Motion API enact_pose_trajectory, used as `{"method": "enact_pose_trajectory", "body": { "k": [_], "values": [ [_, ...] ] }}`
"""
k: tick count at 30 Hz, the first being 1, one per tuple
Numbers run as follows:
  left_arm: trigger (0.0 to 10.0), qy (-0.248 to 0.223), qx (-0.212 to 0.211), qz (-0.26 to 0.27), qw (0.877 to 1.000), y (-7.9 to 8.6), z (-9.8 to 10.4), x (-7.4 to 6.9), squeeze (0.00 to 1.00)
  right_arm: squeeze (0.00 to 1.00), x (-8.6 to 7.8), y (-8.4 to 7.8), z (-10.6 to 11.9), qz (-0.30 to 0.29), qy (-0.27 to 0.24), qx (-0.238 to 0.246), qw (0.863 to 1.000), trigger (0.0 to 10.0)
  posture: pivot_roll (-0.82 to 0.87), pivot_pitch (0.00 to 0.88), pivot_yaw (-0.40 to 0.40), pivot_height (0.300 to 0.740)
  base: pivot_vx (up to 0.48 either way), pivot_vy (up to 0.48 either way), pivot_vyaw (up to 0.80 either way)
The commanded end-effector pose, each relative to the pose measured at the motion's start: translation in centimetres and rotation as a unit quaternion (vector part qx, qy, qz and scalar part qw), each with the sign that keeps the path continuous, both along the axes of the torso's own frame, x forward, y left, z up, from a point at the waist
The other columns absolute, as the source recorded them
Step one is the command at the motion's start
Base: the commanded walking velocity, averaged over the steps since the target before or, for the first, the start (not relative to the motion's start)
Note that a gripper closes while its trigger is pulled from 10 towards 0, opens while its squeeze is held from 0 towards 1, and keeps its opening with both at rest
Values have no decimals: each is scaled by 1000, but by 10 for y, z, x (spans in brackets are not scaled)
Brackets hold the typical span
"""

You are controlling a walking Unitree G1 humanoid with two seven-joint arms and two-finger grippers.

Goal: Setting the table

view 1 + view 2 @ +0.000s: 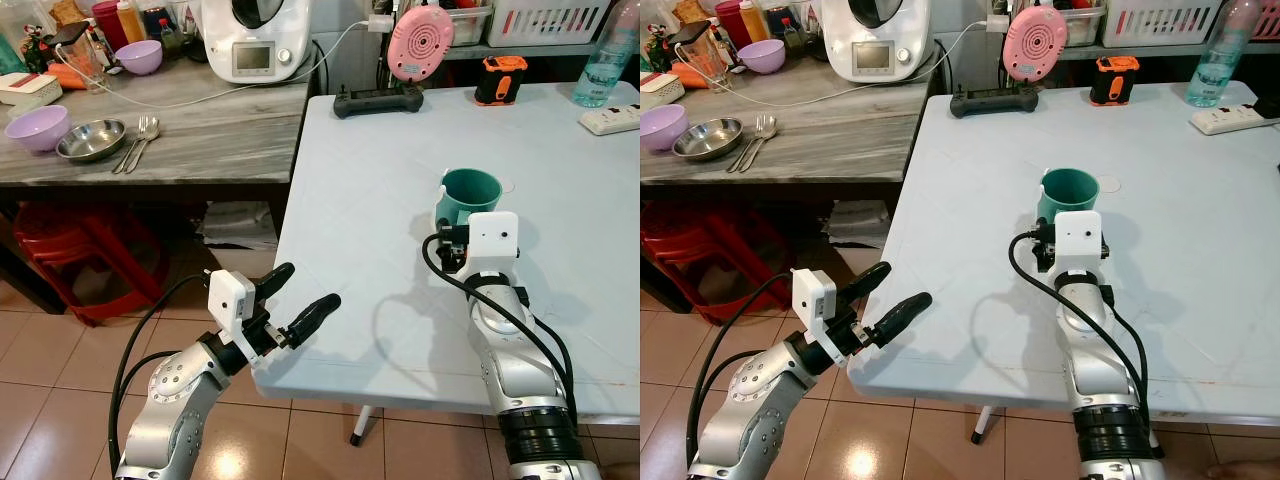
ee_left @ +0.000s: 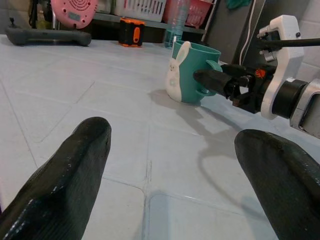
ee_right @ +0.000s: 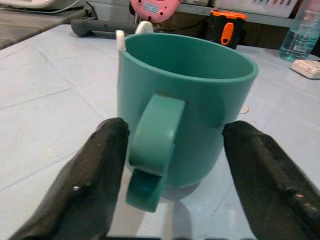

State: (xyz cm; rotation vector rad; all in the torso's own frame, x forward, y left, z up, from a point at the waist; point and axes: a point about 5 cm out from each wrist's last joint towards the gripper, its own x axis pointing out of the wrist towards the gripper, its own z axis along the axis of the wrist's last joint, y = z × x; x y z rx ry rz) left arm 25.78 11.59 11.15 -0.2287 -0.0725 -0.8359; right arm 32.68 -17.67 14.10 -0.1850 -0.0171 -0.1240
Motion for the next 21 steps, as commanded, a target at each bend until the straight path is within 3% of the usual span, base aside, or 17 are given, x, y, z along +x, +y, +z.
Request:
{"method": "enact_pose_trajectory", "body": {
  "k": [1, 21],
  "values": [
    [10000, -5, 4, -8, 1000, 0, 3, 0, 0, 0, 3, 1, 3, -4, -9, 3, 1000, 0, -133, 89, 98, 740, 0, 0, 0],
    [10000, -7, 1, -13, 1000, -2, 4, 1, 0, 0, 3, -5, 5, -14, -17, 3, 1000, 0, -139, 96, 103, 740, 0, 0, 0]
  ]
}}
